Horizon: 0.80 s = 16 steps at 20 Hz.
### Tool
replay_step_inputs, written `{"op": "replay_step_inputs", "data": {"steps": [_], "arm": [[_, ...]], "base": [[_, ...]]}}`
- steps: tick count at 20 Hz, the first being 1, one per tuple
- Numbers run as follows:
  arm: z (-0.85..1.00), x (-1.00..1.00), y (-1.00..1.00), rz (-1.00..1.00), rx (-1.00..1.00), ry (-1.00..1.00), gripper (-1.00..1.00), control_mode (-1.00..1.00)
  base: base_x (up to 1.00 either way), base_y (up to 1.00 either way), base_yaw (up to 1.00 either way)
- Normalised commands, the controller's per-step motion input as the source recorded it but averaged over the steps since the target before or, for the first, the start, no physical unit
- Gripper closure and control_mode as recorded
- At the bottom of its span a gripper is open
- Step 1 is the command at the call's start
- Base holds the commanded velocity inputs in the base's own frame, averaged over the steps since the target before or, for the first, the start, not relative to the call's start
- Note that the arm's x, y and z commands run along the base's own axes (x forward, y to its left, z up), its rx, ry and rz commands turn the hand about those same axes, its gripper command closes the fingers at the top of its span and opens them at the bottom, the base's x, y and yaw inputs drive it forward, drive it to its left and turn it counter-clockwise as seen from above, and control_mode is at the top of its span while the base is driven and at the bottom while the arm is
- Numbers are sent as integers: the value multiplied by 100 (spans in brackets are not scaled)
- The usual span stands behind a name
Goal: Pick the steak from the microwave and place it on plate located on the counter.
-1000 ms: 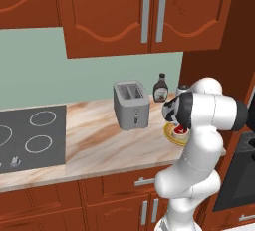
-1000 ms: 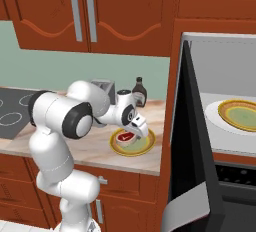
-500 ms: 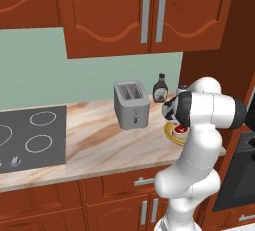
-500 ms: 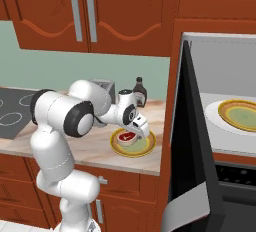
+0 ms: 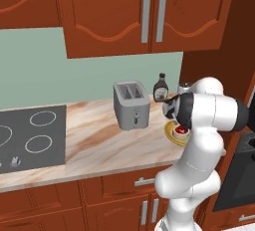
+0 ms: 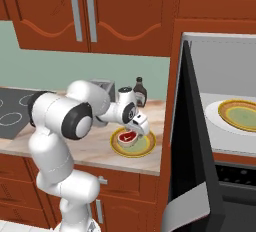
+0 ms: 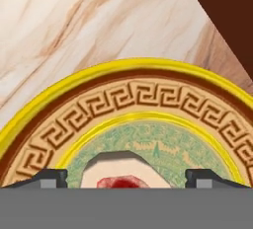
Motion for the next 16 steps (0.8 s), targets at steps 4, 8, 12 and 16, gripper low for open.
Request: {"op": "replay_step_inputs", "data": {"steps": [4, 8, 12, 16], "arm": [[66, -1, 2, 0, 0, -3, -100, -100], [61, -66, 30, 0, -6, -4, -100, -100], [54, -70, 90, 1, -16, -16, -100, -100], [55, -95, 97, 8, -15, -6, -100, -100]], "base": [[0, 0, 0], [0, 0, 0], [0, 0, 0], [0, 0, 0]]}}
